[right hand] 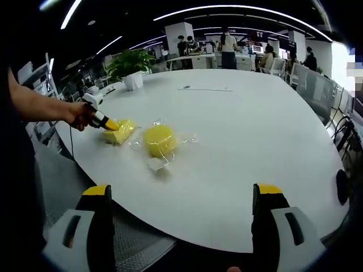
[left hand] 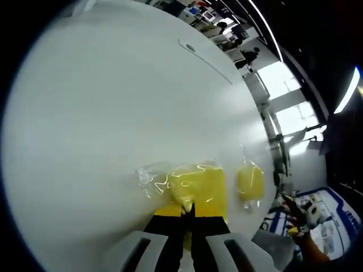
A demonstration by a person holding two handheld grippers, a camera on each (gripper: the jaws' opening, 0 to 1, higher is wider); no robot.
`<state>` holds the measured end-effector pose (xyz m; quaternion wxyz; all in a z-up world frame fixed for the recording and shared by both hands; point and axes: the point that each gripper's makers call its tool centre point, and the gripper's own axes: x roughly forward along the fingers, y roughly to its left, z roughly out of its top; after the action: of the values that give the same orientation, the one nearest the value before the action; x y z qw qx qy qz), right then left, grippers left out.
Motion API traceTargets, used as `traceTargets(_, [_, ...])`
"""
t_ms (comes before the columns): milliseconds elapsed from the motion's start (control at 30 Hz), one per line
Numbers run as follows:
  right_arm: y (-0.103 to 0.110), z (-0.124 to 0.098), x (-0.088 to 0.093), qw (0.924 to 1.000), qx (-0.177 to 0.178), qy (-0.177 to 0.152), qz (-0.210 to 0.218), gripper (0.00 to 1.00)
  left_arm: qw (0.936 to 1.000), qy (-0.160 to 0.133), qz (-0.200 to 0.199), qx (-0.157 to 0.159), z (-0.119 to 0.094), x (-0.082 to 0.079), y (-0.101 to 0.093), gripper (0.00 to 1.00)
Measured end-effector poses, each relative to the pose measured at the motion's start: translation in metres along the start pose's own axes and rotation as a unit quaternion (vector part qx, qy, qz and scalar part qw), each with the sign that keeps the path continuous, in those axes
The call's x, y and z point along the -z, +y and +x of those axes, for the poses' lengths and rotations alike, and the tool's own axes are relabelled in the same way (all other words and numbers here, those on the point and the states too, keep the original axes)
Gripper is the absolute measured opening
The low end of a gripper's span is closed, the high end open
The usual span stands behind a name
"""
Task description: Compare the silicone blocks by pressing each to a similar depth, holding the contact briefly, and releasing to observe deformation and rebound differences across the visible hardness samples.
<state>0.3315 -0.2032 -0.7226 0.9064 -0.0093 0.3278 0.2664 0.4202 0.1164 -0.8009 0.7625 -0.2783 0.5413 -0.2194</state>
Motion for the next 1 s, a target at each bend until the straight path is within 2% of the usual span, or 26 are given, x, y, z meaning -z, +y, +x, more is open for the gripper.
traceTargets(100, [0.001,-0.001,-0.008,0.9999,-0.001,-0.006,-0.009,0.96,1.0000,0.000,0.003,0.000,0.000,0.000,0.000,0.01])
traceTargets(267, [0.001,-0.009,-0.007,0.9997,0.001,-0.006,-0.024,0.96,1.0000,-0.003,0.000,0.001,0.001,-0.001,0.002,0.01])
traceTargets(433, [-0.004,-0.006,0.000,1.0000,0.000,0.000,-0.010,0.96,0.9999,-0.013,-0.004,-0.004,0.000,0.002,0.001,0.01])
traceTargets(567, [-0.006,-0.005,-0.012,0.9998,0.001,-0.014,-0.012,0.96,0.9999,-0.014,-0.006,-0.007,0.000,0.002,0.000,0.01])
traceTargets(700, [-0.012,-0.007,-0.018,0.9997,0.005,-0.019,-0.015,0.96,0.9998,-0.019,-0.001,-0.010,-0.001,0.002,-0.001,0.01])
traceTargets(767, [-0.016,-0.010,-0.017,0.9997,0.007,-0.017,-0.014,0.96,0.9997,-0.021,-0.013,-0.005,-0.002,0.002,0.000,0.00])
traceTargets(967, [-0.021,-0.019,-0.016,0.9995,0.016,-0.026,0.001,0.96,0.9997,-0.021,-0.005,-0.006,-0.002,0.001,-0.003,0.00])
traceTargets(1000, [-0.021,-0.020,-0.016,0.9994,0.016,-0.029,0.006,0.96,0.9996,-0.026,0.009,-0.003,-0.003,0.001,-0.007,0.00])
